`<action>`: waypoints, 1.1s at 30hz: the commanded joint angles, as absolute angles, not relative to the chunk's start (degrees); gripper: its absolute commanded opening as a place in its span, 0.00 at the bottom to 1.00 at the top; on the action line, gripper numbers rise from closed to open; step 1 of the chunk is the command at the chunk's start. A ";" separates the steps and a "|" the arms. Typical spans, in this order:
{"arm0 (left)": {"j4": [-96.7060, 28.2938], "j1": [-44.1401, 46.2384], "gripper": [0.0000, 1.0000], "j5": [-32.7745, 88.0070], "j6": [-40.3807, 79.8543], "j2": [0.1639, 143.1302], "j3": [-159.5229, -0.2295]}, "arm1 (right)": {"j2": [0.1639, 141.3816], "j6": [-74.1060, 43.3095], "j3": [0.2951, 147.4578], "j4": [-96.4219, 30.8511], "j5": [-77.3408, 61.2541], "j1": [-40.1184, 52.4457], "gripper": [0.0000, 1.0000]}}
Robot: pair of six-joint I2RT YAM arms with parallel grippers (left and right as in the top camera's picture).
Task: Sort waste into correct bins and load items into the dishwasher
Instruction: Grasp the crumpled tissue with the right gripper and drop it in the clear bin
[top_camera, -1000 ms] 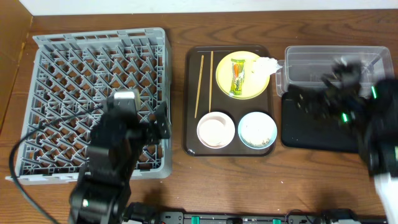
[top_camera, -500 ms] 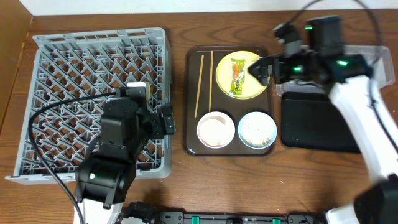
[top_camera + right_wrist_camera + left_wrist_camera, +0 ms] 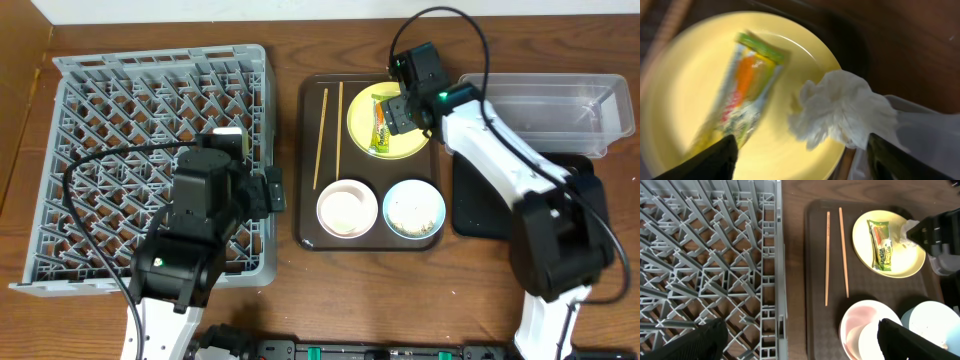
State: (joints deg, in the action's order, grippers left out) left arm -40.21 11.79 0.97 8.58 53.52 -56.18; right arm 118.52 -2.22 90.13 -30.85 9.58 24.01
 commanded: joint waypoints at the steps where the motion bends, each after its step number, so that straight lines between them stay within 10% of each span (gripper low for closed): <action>1: -40.29 11.92 0.96 1.06 7.79 54.37 -57.23 | 122.28 -3.70 91.22 -29.47 13.06 23.46 0.77; 4: -40.29 11.92 0.96 1.06 7.79 55.20 -57.23 | 125.47 -3.77 91.22 -28.67 13.61 23.49 0.66; 10: -40.29 11.92 0.96 1.06 7.79 56.40 -57.23 | 124.40 -4.14 93.25 -29.61 17.56 23.49 0.01; 30: -40.29 11.92 0.96 1.06 7.79 57.98 -57.23 | 110.63 -25.69 96.90 -48.27 6.35 8.12 0.01; 33: -40.29 11.92 0.96 1.06 7.79 57.98 -57.23 | 110.87 -22.70 96.90 -47.05 3.79 7.51 0.51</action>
